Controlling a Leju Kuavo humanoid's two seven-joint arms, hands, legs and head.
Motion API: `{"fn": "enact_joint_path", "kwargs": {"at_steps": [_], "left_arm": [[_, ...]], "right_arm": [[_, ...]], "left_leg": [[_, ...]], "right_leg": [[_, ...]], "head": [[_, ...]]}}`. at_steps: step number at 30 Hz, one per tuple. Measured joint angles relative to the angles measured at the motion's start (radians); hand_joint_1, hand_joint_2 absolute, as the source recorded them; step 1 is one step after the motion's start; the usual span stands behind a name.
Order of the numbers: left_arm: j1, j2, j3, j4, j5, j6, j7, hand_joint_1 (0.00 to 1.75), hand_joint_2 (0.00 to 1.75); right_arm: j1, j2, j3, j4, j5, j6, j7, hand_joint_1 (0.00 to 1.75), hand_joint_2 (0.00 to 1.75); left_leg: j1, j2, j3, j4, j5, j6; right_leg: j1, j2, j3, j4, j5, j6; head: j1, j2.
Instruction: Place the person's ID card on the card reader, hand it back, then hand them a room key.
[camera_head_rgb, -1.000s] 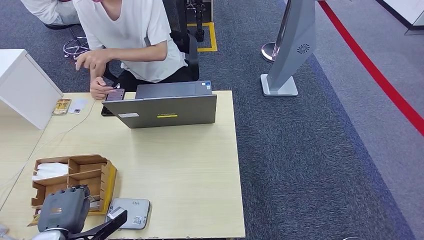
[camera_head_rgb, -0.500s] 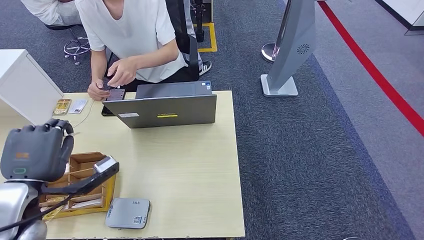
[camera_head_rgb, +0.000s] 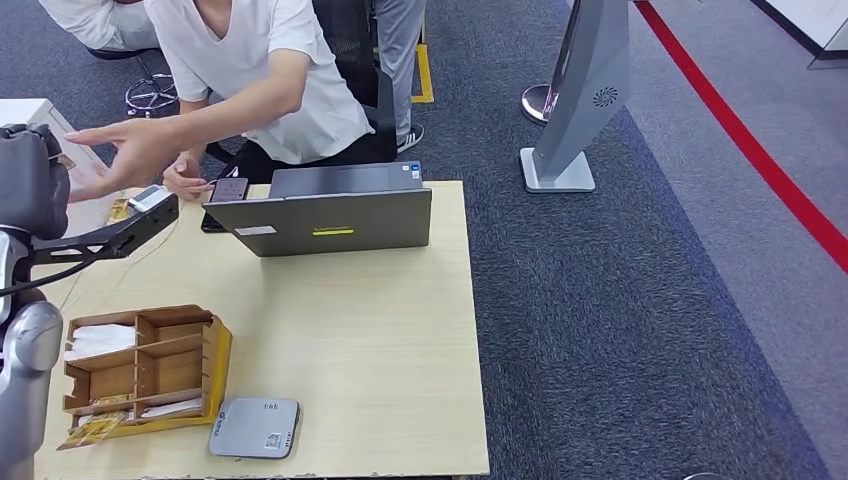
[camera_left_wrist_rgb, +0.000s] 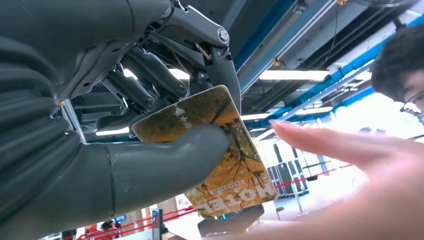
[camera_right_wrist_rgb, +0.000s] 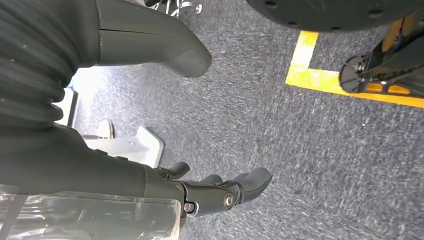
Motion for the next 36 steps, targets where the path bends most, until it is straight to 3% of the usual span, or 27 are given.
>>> {"fn": "enact_joint_path", "kwargs": {"at_steps": [1,5,15,19,22,25,28,30,33,36], "left_arm": [[-0.005,0.0,0.001,0.006,0.0,-0.007,0.001,1.75,1.75],[-0.018,-0.009,0.007,0.016,0.0,-0.034,-0.008,0.0,1.75],[-0.019,-0.039,0.029,0.014,0.0,-0.034,-0.035,0.0,1.75],[0.001,-0.058,0.048,-0.018,0.0,-0.003,-0.082,0.0,1.75],[0.09,-0.078,0.077,-0.131,0.02,0.07,-0.177,0.0,1.75],[0.29,-0.073,0.147,-0.291,0.103,0.209,-0.256,0.0,1.75],[0.537,-0.088,0.32,-0.407,0.261,0.355,-0.333,0.0,1.75],[0.634,-0.151,0.513,-0.432,0.436,0.336,-0.423,0.0,1.75],[0.657,-0.27,0.898,-0.424,0.767,0.17,-0.521,0.0,1.75],[0.611,-0.347,1.234,-0.35,1.027,0.125,-0.466,0.0,1.75]], "right_arm": [[-0.002,0.0,-0.005,0.003,0.007,0.0,0.002,0.0,1.75],[-0.012,0.0,-0.023,0.015,0.02,-0.001,0.01,0.0,1.75],[-0.019,0.0,-0.029,0.031,0.017,-0.006,0.011,0.0,1.75],[-0.017,0.0,-0.028,0.034,-0.009,-0.017,0.011,0.0,1.75],[0.0,0.0,-0.007,0.029,-0.09,-0.055,0.035,0.0,1.75],[0.038,0.0,0.041,0.007,-0.201,-0.111,0.092,0.0,1.75],[0.085,0.001,0.102,-0.028,-0.28,-0.159,0.16,0.0,1.75],[0.106,0.001,0.133,-0.051,-0.31,-0.181,0.192,0.0,1.75],[0.115,0.001,0.157,-0.082,-0.329,-0.191,0.221,0.0,1.75],[0.115,0.001,0.164,-0.102,-0.324,-0.179,0.231,0.0,1.75]], "left_leg": [[0.0,0.0,0.0,0.0,0.0,0.0],[0.0,0.0,0.0,0.0,0.0,0.0],[0.0,0.0,0.0,0.0,0.0,0.0],[0.0,0.0,-0.001,0.0,0.0,0.0],[0.0,0.001,-0.001,-0.001,-0.002,0.0],[-0.001,0.006,0.003,-0.002,-0.007,-0.001],[-0.001,0.009,0.006,-0.003,-0.011,-0.002],[0.0,0.007,0.006,-0.003,-0.011,-0.002],[0.0,0.006,0.005,-0.003,-0.011,-0.002],[0.0,0.007,0.006,-0.003,-0.011,-0.002]], "right_leg": [[0.0,0.0,0.0,0.0,0.0,0.0],[0.0,0.0,0.0,0.0,0.0,0.0],[0.0,0.0,0.0,0.0,0.0,0.0],[0.0,0.0,0.0,0.0,0.0,0.0],[0.0,0.001,0.001,0.0,-0.001,0.0],[-0.002,0.006,0.002,0.001,-0.004,0.0],[-0.002,0.01,0.003,0.001,-0.009,-0.001],[-0.001,0.008,0.003,0.001,-0.011,0.0],[0.0,0.008,0.003,0.001,-0.013,0.001],[0.0,0.008,0.004,0.001,-0.012,0.0]], "head": [[0.0,0.0],[0.0,0.0],[0.0,0.0],[0.0,0.0],[0.001,0.0],[0.002,0.0],[0.0,0.0],[0.0,0.0],[0.0,0.0],[0.0,0.0]]}}
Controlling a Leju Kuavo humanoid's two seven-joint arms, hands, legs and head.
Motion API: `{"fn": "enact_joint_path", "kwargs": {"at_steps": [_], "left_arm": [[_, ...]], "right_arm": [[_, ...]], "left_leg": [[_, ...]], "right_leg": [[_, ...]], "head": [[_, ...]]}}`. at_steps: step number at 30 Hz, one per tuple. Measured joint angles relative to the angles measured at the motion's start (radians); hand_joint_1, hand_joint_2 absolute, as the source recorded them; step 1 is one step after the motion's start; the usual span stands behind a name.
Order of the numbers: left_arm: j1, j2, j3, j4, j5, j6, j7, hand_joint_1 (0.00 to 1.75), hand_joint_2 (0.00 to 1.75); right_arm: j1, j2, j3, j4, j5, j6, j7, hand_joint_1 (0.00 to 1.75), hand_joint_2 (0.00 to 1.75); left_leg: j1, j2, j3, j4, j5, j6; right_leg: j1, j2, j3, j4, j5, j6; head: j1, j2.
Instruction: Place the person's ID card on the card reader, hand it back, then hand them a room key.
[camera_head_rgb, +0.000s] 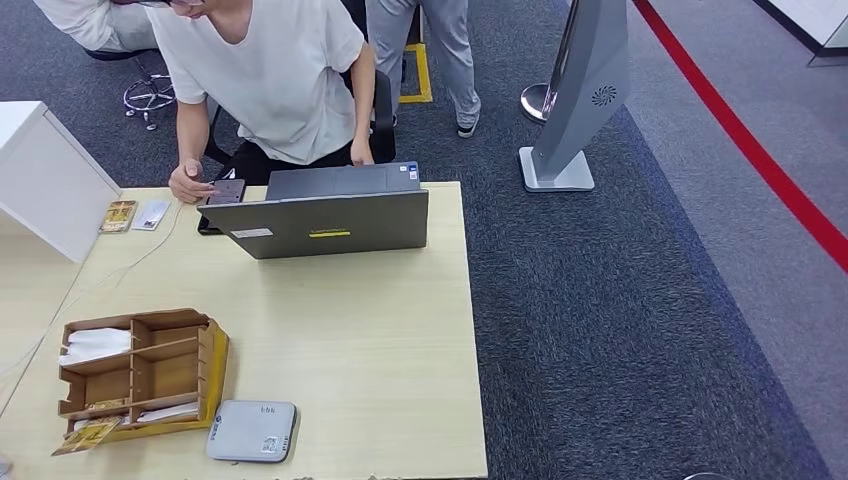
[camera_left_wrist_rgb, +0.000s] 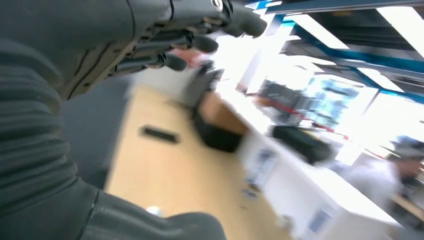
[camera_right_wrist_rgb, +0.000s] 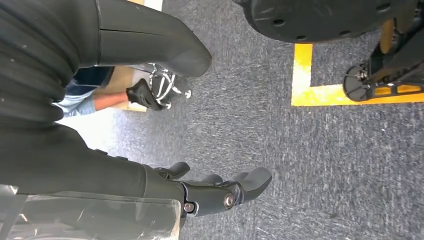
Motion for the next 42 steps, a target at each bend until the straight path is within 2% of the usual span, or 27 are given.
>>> {"fn": "enact_joint_path", "kwargs": {"at_steps": [1,3,5,7,11,15,19,22,26,30,42], "left_arm": [[-0.017,-0.019,0.086,0.043,0.083,0.03,0.038,0.0,1.75],[-0.047,-0.051,0.232,0.146,0.259,0.124,0.12,0.0,0.87],[-0.065,-0.081,0.343,0.261,0.418,0.219,0.184,0.0,0.0],[-0.068,-0.115,0.42,0.374,0.498,0.273,0.227,0.0,0.0],[-0.063,-0.199,0.496,0.568,0.46,0.319,0.292,0.0,1.75],[-0.049,-0.258,0.498,0.787,0.332,0.366,0.302,0.0,1.75],[-0.036,-0.29,0.458,0.995,0.216,0.407,0.347,0.0,1.75],[-0.023,-0.295,0.388,1.132,0.109,0.374,0.407,0.0,1.75],[-0.011,-0.279,0.255,1.259,0.07,0.336,0.418,0.0,1.75],[0.002,-0.259,0.138,1.33,0.104,0.334,0.401,0.0,0.0],[0.045,-0.178,-0.148,1.444,0.218,0.334,0.339,0.0,0.0]], "right_arm": [[-0.002,0.0,0.0,-0.005,0.008,0.008,-0.002,0.0,1.75],[-0.011,0.0,-0.003,-0.013,0.038,0.032,-0.015,0.0,1.75],[-0.026,0.0,-0.017,-0.014,0.078,0.064,-0.039,0.0,1.75],[-0.042,0.0,-0.038,-0.014,0.112,0.096,-0.061,0.0,1.75],[-0.056,0.0,-0.063,-0.016,0.137,0.13,-0.078,0.0,1.75],[-0.053,0.0,-0.052,-0.021,0.085,0.096,-0.038,0.0,1.75],[-0.041,0.0,-0.001,-0.035,0.056,0.046,0.014,0.0,1.75],[-0.031,0.0,0.051,-0.044,0.035,0.049,0.026,0.0,1.75],[-0.036,-0.002,0.106,-0.02,0.0,0.039,-0.002,0.0,1.75],[-0.049,-0.006,0.137,0.029,-0.048,0.015,-0.048,0.0,0.0],[-0.111,-0.063,0.204,0.219,-0.189,-0.054,-0.182,0.0,0.0]], "left_leg": [[0.0,0.0,0.0,0.0,0.0,0.0],[0.0,0.0,0.001,0.0,0.0,0.0],[0.0,-0.001,0.002,0.0,0.0,0.0],[-0.001,-0.003,0.003,0.0,0.0,0.0],[-0.002,-0.007,0.003,0.0,0.0,0.001],[-0.003,-0.007,0.003,0.001,-0.001,0.003],[-0.003,-0.007,0.004,0.001,-0.001,0.003],[-0.003,-0.007,0.004,0.001,-0.001,0.003],[-0.002,-0.007,0.004,0.001,-0.001,0.003],[-0.002,-0.007,0.004,0.001,-0.001,0.003],[-0.002,-0.007,0.003,0.001,-0.001,0.003]], "right_leg": [[0.0,0.0,0.001,0.0,0.0,0.0],[0.0,0.0,0.001,0.0,0.0,0.0],[0.0,-0.001,0.002,0.0,0.0,0.0],[-0.001,-0.004,0.004,0.0,0.0,0.0],[-0.002,-0.008,0.006,-0.001,0.0,0.001],[-0.003,-0.008,0.006,-0.001,0.0,0.001],[-0.003,-0.008,0.006,-0.001,0.0,0.002],[-0.002,-0.008,0.006,-0.001,0.0,0.001],[-0.002,-0.008,0.006,-0.001,0.0,0.001],[-0.001,-0.008,0.006,0.0,0.0,0.001],[-0.002,-0.008,0.006,0.0,0.0,0.001]], "head": [[0.0,0.0],[-0.001,0.0],[-0.002,0.0],[-0.002,0.0],[0.0,0.0],[0.0,0.0],[0.0,0.0],[-0.001,0.0],[-0.001,0.0],[-0.001,0.0],[-0.001,0.0]]}}
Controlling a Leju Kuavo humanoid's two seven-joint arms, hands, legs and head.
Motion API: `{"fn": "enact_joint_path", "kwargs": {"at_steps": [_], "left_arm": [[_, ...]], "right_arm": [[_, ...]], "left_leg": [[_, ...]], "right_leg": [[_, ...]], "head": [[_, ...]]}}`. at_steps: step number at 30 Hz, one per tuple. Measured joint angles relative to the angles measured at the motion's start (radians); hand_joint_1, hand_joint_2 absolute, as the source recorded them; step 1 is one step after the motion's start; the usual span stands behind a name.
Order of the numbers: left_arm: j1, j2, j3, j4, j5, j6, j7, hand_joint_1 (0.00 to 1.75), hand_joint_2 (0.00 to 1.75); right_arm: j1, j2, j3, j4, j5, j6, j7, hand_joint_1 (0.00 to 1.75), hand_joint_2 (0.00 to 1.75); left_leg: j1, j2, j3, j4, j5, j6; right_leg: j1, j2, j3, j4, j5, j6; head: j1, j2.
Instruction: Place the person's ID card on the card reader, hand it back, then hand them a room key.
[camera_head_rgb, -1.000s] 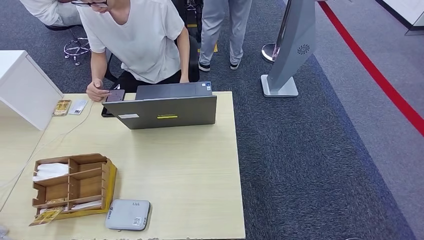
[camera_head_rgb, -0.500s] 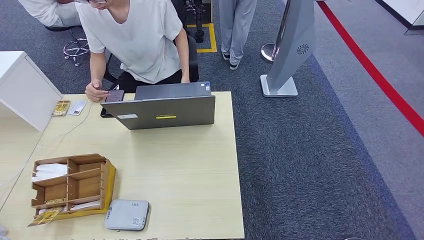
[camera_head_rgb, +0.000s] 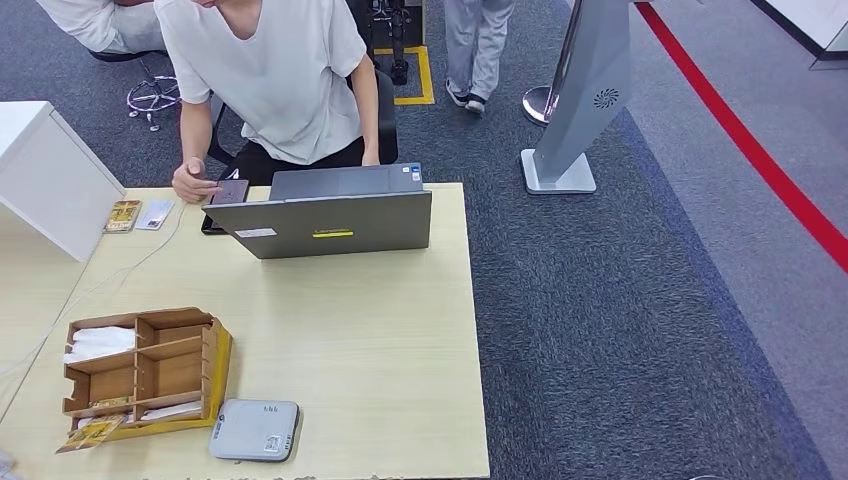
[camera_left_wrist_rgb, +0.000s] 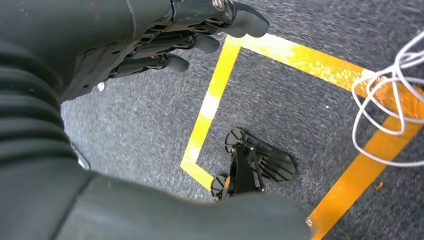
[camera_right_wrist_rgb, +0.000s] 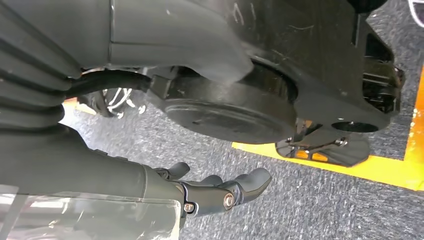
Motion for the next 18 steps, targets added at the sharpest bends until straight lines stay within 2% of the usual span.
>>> {"fn": "enact_joint_path", "kwargs": {"at_steps": [8,12,18], "left_arm": [[0.025,0.065,-0.203,0.063,0.084,0.001,-0.045,0.0,0.0],[0.037,0.098,-0.303,0.091,0.124,0.002,-0.066,1.75,0.0],[0.05,0.143,-0.434,0.132,0.179,0.002,-0.096,1.75,0.0]], "right_arm": [[-0.053,-0.065,0.051,0.16,-0.103,-0.048,-0.098,0.0,0.0],[-0.079,-0.098,0.077,0.24,-0.153,-0.073,-0.145,1.75,0.0],[-0.114,-0.144,0.111,0.348,-0.22,-0.105,-0.21,1.75,0.0]], "left_leg": [[0.0,0.0,0.0,0.0,0.0,0.0],[0.0,0.0,0.0,0.0,0.0,0.0],[0.0,0.0,0.0,0.0,0.0,0.0]], "right_leg": [[0.0,0.0,0.0,0.0,0.0,0.0],[0.0,0.0,0.0,0.0,0.0,0.0],[0.0,0.0,0.0,0.0,0.0,0.0]], "head": [[0.0,0.0],[0.0,0.0],[0.0,0.0]]}}
